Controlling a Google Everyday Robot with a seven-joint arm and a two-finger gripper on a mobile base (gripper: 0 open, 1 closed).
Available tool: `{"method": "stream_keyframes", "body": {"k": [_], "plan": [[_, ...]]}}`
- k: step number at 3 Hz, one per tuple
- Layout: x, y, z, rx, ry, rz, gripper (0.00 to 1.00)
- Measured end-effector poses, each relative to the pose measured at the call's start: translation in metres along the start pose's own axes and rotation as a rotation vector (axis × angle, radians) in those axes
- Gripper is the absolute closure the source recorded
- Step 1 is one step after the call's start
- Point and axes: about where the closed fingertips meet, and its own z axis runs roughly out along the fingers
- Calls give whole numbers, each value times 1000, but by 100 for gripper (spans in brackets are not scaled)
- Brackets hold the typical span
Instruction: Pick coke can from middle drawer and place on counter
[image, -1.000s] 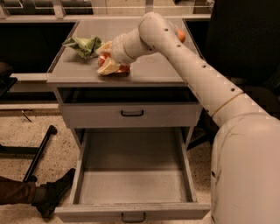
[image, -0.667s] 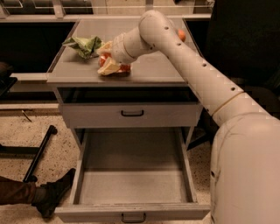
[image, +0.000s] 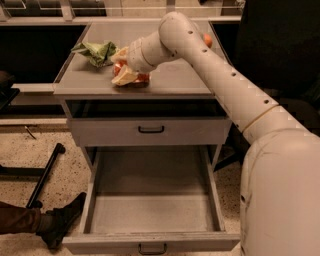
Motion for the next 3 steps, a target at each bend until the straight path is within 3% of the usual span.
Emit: {"method": "stream_keyframes", "body": {"k": [3], "plan": [[0, 0, 0, 0, 0, 0, 0]]}}
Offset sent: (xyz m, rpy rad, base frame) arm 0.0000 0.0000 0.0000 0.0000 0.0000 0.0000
